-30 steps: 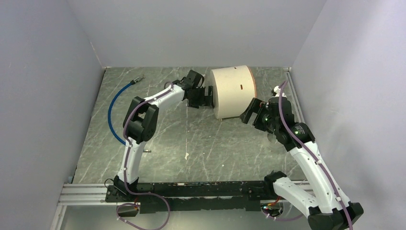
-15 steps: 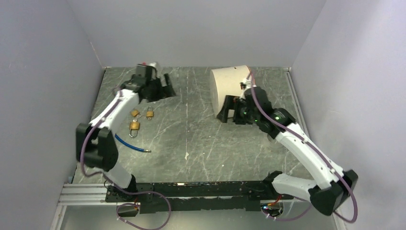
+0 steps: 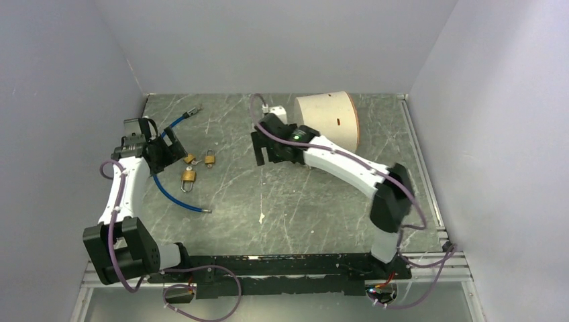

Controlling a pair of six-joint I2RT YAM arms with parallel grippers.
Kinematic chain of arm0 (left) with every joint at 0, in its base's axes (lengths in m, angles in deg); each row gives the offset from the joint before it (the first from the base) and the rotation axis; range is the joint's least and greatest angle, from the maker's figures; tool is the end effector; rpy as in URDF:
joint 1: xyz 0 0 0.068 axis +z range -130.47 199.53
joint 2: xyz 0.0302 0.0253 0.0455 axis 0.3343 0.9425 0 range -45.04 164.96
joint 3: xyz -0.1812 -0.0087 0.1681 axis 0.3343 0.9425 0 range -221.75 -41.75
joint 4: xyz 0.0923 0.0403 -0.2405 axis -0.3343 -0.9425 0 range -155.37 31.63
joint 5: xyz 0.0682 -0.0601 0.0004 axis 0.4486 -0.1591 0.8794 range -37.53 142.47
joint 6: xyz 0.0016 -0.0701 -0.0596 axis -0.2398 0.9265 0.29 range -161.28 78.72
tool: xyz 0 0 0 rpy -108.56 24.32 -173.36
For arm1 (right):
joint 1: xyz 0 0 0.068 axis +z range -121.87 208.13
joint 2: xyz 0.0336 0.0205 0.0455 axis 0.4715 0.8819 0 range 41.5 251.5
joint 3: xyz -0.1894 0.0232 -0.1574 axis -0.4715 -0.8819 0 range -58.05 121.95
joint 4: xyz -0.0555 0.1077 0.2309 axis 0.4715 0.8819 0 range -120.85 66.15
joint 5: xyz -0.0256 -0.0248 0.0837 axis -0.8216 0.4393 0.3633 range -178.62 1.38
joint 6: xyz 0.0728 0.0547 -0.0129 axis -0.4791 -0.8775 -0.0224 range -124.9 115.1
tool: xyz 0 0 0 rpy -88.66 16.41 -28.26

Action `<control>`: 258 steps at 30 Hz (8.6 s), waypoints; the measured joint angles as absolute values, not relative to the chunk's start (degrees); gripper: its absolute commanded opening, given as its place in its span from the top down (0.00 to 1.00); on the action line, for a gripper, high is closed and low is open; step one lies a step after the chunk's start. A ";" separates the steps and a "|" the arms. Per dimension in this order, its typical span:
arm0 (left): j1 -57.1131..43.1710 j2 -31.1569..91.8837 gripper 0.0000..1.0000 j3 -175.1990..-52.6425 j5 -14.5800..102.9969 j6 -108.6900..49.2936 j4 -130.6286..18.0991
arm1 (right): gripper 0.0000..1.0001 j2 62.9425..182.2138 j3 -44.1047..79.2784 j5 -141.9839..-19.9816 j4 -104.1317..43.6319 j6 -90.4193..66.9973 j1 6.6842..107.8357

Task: Lock with the key
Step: Move the distractor to the center of the board, then pick up the lock from the center of the board, then lock the lock.

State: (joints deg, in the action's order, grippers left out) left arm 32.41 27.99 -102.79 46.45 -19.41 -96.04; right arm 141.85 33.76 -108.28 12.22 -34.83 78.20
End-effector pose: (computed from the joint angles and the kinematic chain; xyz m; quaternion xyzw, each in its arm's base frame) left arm 0.2974 0.0592 0.2296 -0.2627 0.9000 -0.0761 0.3393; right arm 0.2828 0.2946 0.2514 -0.1074 0.9260 0.0847 0.3518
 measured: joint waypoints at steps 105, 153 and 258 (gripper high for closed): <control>27.47 65.46 0.17 -123.46 49.42 -18.05 -97.44 | 0.08 113.18 -1.54 -75.65 -13.63 -36.71 62.26; 23.80 74.83 0.65 -131.07 59.19 -18.97 -100.80 | 0.16 115.45 -0.79 -75.08 -6.03 -37.69 64.95; -18.75 12.39 0.17 -84.12 46.08 26.97 -75.89 | 1.00 115.52 -25.25 -84.13 -60.69 -57.58 81.37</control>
